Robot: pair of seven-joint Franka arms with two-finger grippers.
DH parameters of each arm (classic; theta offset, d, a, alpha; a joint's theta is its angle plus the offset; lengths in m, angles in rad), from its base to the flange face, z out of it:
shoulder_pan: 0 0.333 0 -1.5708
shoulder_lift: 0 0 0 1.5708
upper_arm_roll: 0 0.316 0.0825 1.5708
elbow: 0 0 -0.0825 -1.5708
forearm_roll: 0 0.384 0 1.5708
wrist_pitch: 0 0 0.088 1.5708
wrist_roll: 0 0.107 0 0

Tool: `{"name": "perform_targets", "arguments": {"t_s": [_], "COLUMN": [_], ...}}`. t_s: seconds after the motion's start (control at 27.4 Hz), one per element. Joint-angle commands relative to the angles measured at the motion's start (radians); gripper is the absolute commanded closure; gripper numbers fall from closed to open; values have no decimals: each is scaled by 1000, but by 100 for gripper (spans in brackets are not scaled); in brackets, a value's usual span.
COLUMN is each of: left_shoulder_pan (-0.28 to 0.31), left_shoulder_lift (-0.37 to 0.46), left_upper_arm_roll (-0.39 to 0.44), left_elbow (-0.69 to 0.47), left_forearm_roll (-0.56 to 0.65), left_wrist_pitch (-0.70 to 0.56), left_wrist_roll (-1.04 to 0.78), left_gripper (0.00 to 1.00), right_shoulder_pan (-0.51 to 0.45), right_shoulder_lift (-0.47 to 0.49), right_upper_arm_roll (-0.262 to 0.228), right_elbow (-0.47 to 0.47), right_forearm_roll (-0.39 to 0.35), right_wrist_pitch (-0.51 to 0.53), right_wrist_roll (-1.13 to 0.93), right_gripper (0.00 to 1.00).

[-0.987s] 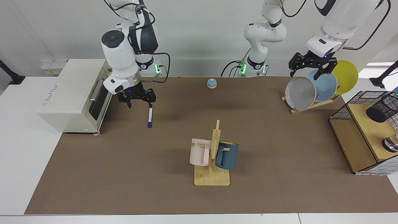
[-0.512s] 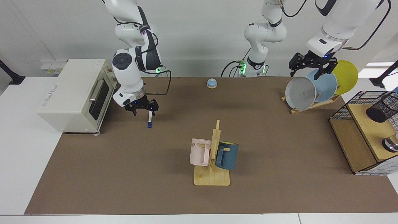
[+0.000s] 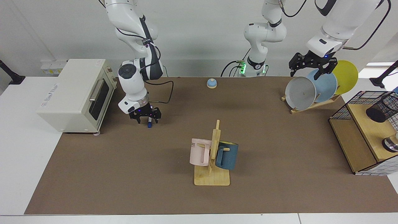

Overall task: Put markers into pen holder
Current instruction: 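Lift the white marker with the right gripper and hold it up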

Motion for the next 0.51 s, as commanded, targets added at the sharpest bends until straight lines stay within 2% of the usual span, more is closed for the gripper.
{"name": "perform_targets", "arguments": {"t_s": [0.0, 0.11, 0.48], "left_shoulder_pan": [18, 18, 18], "left_shoulder_lift": [-21, -28, -34], "left_upper_arm_roll": [-7, -7, -7], "left_elbow": [-30, -36, -44], "left_forearm_roll": [-16, -16, -16], "left_wrist_pitch": [15, 15, 15], "left_wrist_roll": [6, 4, 6], "left_gripper": [0, 0, 0], "right_shoulder_pan": [-6, -5, -9], "right_shoulder_lift": [4, 5, 19], "right_upper_arm_roll": [5, 5, 5], "right_elbow": [-25, -25, -47], "right_forearm_roll": [-1, -1, -3], "right_wrist_pitch": [41, 50, 93], "right_wrist_roll": [-12, -10, -13], "right_gripper": [1, 7, 7]}}
